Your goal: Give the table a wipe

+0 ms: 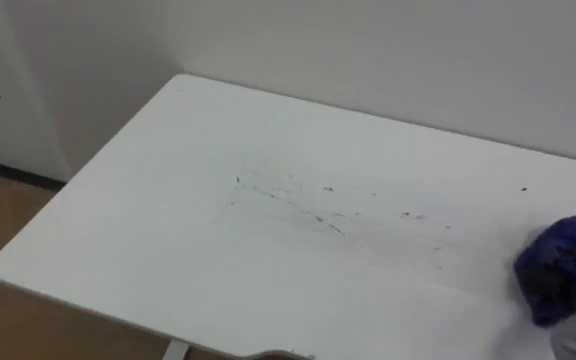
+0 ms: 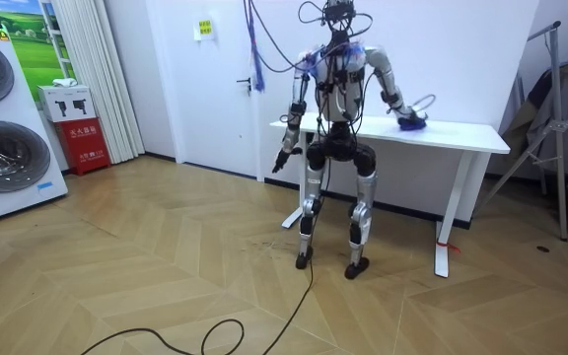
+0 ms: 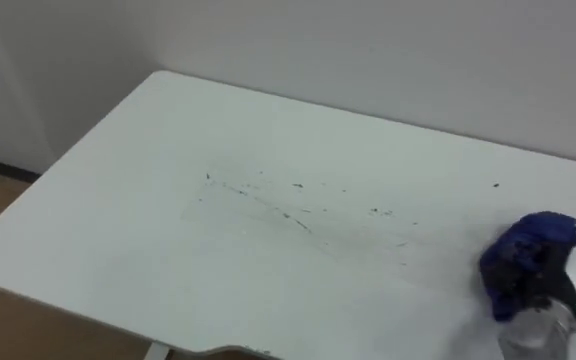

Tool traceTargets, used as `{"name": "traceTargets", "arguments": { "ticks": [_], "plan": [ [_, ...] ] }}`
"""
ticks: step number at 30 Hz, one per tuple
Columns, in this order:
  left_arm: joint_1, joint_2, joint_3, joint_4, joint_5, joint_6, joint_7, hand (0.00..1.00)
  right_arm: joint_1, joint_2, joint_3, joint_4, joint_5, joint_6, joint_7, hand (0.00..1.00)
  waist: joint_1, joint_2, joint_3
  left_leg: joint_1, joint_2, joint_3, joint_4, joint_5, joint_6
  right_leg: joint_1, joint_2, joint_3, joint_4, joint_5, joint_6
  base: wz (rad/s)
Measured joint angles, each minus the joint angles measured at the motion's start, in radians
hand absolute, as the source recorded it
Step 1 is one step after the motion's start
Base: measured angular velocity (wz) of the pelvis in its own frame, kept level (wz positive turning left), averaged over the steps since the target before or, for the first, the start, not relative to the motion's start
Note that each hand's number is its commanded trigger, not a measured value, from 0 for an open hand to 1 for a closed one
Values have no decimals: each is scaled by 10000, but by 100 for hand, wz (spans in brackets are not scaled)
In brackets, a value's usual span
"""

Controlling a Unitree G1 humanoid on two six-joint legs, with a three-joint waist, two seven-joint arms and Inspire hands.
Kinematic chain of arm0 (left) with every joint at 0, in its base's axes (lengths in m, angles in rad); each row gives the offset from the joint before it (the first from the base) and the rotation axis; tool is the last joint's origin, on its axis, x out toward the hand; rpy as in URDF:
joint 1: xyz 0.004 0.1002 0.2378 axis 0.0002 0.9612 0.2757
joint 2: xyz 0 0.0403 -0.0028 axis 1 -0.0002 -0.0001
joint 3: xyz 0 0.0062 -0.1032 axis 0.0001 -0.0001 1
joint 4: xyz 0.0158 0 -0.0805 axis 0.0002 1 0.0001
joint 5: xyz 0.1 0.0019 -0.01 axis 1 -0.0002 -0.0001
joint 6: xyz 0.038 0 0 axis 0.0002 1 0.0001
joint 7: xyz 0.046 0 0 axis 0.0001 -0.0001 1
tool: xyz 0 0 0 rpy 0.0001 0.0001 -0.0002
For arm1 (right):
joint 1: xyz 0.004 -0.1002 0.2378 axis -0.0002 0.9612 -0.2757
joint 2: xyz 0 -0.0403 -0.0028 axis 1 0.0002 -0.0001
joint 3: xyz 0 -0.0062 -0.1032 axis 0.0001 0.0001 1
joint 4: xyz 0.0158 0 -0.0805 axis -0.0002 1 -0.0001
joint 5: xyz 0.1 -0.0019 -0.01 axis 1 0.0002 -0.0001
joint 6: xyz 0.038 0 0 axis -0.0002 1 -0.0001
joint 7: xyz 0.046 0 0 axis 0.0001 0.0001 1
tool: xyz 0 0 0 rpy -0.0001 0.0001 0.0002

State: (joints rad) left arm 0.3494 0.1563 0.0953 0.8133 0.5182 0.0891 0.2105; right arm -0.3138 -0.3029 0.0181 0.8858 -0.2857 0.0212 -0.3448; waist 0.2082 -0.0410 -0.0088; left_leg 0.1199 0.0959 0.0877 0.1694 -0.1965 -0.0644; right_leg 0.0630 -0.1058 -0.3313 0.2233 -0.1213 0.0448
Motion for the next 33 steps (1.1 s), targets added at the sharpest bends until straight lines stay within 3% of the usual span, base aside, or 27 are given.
{"name": "traceTargets", "arguments": {
  "ticks": [2,4,5,8,10,11,12,13,15,16,18,20,21,23,24,25,26,28,30,32,33],
  "plan": [
    [-237,-30,-199,66,-50,110,-80,0,-996,269,1050,-334,-528,9,510,100,184,-42,177,-226,20,-195,6,46,-44,-190,80,9,-28,47,-80,1],
    [-487,-19,-696,43,-60,141,-162,0,-2136,478,1695,-338,-1057,-85,1046,100,604,-58,301,-420,-6,-464,-33,153,-59,-307,103,-14,-62,14,-89,34],
    [-471,-12,-810,30,-66,146,-270,0,-2420,512,1778,-324,-1111,-168,1095,100,890,-28,300,-423,-31,-595,-19,179,-56,-278,106,-69,-136,2,-73,32],
    [-100,112,-811,-126,-164,355,-286,0,-2387,516,1977,-323,-1108,-404,1175,100,994,-134,269,-405,-68,-858,-33,207,-40,-71,49,-453,-227,-77,50,49],
    [383,227,-722,-216,-360,463,-319,0,-1398,500,1944,-284,-1201,-480,1128,100,813,-220,239,-327,-69,-880,10,210,-34,227,4,-727,-215,-91,72,59],
    [545,235,-627,-279,-358,469,-351,0,-679,493,1903,6,-1179,-734,947,100,616,-167,277,-211,-83,-910,1,210,-33,413,-28,-842,-188,-92,73,53],
    [597,237,-570,-296,-336,468,-398,0,-210,508,1661,-30,-924,-1141,676,100,493,-167,264,-175,-111,-908,14,211,-31,488,-70,-844,-155,-110,102,50],
    [676,237,-493,-315,-305,467,-483,0,495,496,1273,-129,-844,-1831,289,100,99,-183,240,-78,-238,-766,32,221,-13,631,-236,-798,-42,-211,257,30],
    [611,238,-100,-322,11,312,-562,0,1368,496,527,-138,-587,-2487,-68,100,-431,-216,140,-11,-380,-307,130,208,11,629,-506,-746,337,-380,461,13],
    [507,258,306,-423,295,176,-586,0,1891,475,-120,-133,-323,-2717,-233,100,-654,-215,118,99,-405,86,210,197,30,598,-610,-515,570,-393,470,-11],
    [369,481,686,-455,362,-36,-587,0,2590,292,-716,-113,260,-2728,-478,100,-933,-221,59,302,-397,682,303,152,106,460,-767,-323,1046,-393,470,-41],
    [222,671,1204,-520,537,-176,-559,0,3376,-36,-1186,-105,633,-2826,-723,100,-1142,-282,-31,351,-306,1218,520,10,333,384,-865,-275,1255,-386,466,-42],
    [140,745,1586,-613,653,-274,-517,0,3863,-260,-1416,-65,881,-2836,-892,100,-1218,-310,-96,360,-213,1525,614,-73,443,357,-926,-264,1203,-333,483,-51],
    [167,821,1991,-898,653,-445,-387,0,4364,-523,-1752,116,1311,-2834,-1022,100,-1225,-229,-160,306,60,1639,683,-310,587,210,-930,-329,1307,-236,650,-51],
    [133,877,2030,-989,633,-561,-244,0,4635,-648,-1917,211,1447,-2822,-1038,100,-1264,-204,-176,158,229,1646,778,-543,543,18,-1249,-419,1684,-353,671,-15],
    [38,989,1952,-981,634,-598,-192,0,4761,-698,-2010,433,1532,-2805,-1197,100,-1341,-213,-173,24,371,1623,961,-705,460,-94,-1798,-510,1867,-474,749,-7],
    [-55,1004,1893,-966,640,-597,-193,0,4800,-700,-2009,519,1587,-2774,-1257,100,-1345,-196,-181,-67,524,1609,1130,-759,407,-88,-1978,-508,1803,-470,755,-4],
    [-299,1145,1422,-816,558,-648,-180,0,4541,-511,-1731,528,1586,-2353,-1297,100,-1178,-162,-185,-553,1254,1437,1864,-964,87,-85,-2386,-394,1185,-263,758,-10],
    [-696,1214,871,-414,192,-662,-209,0,3934,-297,-1330,515,1581,-1916,-1299,100,-1084,-206,-159,-989,1707,1107,2392,-1030,-197,-67,-2505,-303,776,135,789,-9],
    [-1399,1189,56,105,-64,-631,-353,0,2685,-16,-715,487,1476,-1075,-1287,100,-535,-288,-110,-1392,2348,1072,2904,-1011,-707,-263,-2493,-282,718,508,752,-38],
    [-1573,1195,-87,177,-154,-639,-414,0,2252,41,-456,485,1298,-823,-1256,100,-356,-327,-85,-1468,2524,1074,2969,-956,-861,-348,-2401,-272,738,555,726,-65]
  ]
}}
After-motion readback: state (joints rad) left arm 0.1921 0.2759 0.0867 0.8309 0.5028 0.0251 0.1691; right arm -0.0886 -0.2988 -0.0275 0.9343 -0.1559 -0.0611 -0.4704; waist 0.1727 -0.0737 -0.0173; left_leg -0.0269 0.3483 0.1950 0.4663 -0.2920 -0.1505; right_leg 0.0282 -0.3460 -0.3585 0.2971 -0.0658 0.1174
